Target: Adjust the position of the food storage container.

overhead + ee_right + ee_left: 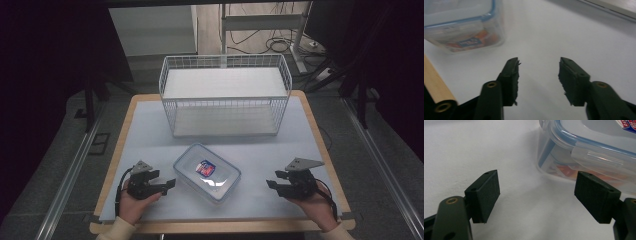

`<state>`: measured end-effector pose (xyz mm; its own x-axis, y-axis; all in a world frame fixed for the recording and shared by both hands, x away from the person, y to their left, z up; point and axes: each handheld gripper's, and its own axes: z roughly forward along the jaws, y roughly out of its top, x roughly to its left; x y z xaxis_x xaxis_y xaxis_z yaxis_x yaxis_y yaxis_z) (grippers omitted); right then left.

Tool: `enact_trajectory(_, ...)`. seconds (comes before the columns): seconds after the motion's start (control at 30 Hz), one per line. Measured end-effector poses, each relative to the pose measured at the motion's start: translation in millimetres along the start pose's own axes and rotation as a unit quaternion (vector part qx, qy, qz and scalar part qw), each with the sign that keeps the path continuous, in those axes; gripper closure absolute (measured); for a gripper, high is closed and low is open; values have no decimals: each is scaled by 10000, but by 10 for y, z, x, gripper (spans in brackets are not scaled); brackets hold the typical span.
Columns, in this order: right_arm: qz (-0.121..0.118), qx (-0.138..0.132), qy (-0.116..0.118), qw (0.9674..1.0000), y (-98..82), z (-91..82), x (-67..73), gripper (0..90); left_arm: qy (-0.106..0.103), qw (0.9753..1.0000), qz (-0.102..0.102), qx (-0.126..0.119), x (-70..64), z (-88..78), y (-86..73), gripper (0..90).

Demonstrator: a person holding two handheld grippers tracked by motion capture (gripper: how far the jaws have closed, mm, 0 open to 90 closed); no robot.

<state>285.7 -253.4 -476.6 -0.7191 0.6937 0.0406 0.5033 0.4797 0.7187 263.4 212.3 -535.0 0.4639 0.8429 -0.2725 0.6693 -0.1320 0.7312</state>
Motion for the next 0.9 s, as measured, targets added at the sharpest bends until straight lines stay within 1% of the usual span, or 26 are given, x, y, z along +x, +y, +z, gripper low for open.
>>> enact_trajectory(0.03, -64, -8, 58, 10000, 35, 2, 28, 582, 0, 10000, -2, 0, 0, 1, 0, 202)
enact_trajectory(0.07, -100, -20, 169, 9998, 86, 5, 62, 665, 1, 10000, -4, 3, 0, 2, 0, 203)
enact_trajectory(0.1, -100, -20, 169, 9998, 86, 5, 62, 665, 1, 10000, -4, 3, 0, 2, 0, 202)
enact_trajectory(0.23, -164, -39, 419, 9990, 202, 18, 126, 784, 0, 10000, -12, -3, -1, -1, 0, 202)
enact_trajectory(0.27, -216, -41, 521, 9984, 252, 35, 166, 835, -4, 10000, -7, -2, -1, -3, 0, 202)
enact_trajectory(0.3, -216, -41, 521, 9984, 252, 35, 166, 835, -7, 10000, -7, -2, -2, -2, 0, 202)
enact_trajectory(0.4, -262, -23, 683, 9973, 319, 71, 239, 868, -17, 10000, 10, 12, 0, -3, 0, 202)
enact_trajectory(0.43, -314, -14, 775, 9965, 358, 92, 283, 879, -17, 10000, 13, 17, 0, -2, 0, 203)
enact_trajectory(0.6, -521, -2, 960, 9940, 504, 151, 458, 896, -28, 10000, 1, 10, 3, -4, -1, 202)
enact_trajectory(0.73, -758, 27, 1141, 9906, 617, 195, 654, 898, -34, 10000, -2, 2, 5, -3, -2, 202)
enact_trajectory(0.77, -869, 33, 1220, 9887, 665, 220, 764, 898, -34, 10000, -6, -9, 6, -5, -2, 202)
enact_trajectory(0.8, -869, 33, 1220, 9887, 665, 220, 764, 898, -34, 10000, -6, -9, 6, -5, -2, 203)
enact_trajectory(0.83, -921, 41, 1271, 9876, 689, 231, 817, 898, -35, 10000, -6, -11, 8, -7, -3, 203)
enact_trajectory(0.87, -1042, 68, 1360, 9852, 728, 262, 929, 898, -36, 10000, -11, -14, 10, -10, -3, 202)
enact_trajectory(0.9, -1042, 68, 1360, 9852, 728, 262, 929, 898, -34, 10000, -15, -15, 11, -12, -2, 202)
